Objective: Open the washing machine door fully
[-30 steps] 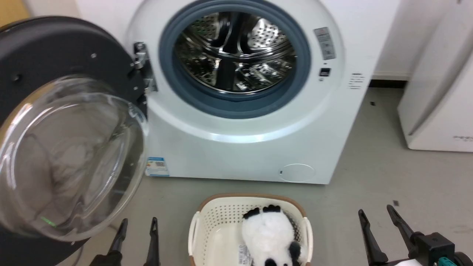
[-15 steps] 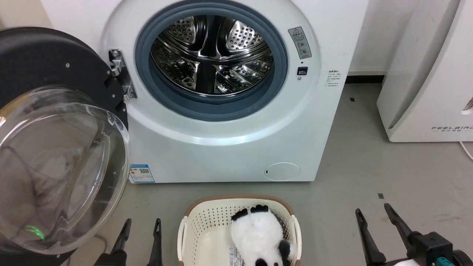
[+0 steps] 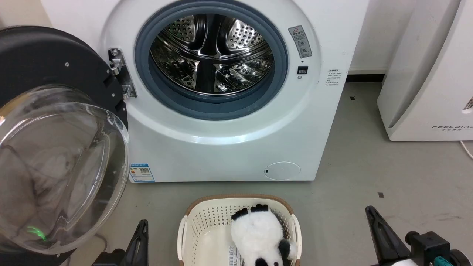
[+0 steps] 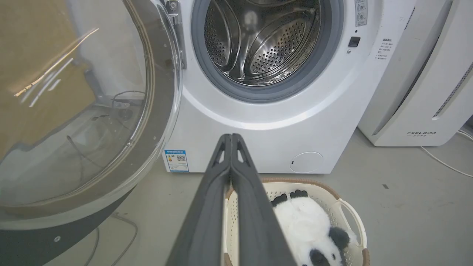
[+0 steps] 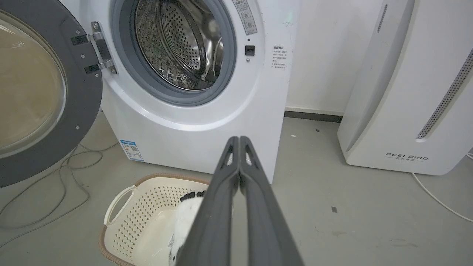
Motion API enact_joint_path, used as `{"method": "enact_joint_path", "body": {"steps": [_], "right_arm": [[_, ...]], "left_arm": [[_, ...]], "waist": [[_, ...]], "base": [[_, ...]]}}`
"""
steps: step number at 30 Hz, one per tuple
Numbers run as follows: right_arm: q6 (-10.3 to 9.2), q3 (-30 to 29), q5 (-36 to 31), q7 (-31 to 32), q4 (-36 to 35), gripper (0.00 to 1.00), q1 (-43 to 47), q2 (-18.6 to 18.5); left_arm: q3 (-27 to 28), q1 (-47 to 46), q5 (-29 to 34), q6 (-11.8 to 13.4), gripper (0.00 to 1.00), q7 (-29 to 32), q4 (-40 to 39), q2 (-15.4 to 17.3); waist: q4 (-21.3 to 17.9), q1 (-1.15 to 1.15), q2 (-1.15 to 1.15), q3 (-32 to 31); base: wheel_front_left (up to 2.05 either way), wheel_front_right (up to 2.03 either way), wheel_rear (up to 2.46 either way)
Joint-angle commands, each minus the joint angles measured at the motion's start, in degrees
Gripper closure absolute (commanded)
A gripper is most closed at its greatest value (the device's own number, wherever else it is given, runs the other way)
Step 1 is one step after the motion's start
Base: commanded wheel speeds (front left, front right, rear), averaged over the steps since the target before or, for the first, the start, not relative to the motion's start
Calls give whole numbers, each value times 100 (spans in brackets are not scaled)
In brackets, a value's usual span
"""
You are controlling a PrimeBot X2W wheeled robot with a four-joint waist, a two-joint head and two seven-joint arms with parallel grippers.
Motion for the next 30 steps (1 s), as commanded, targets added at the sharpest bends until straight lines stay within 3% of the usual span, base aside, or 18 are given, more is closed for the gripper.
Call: {"method": "enact_joint_path", "body": {"steps": [1, 30], "right_arm": [[0, -3, -21, 23, 13, 100, -49, 1], [1, -8, -92, 119, 73, 100, -242, 5]], "left_arm": [[14, -56, 42, -3, 100, 34, -25, -7], [63, -247, 194, -18, 100, 338, -159, -32]], "waist": [[0, 0, 0, 1], [5, 0, 0, 25]], "base": [[0, 0, 0], [0, 0, 0]]}}
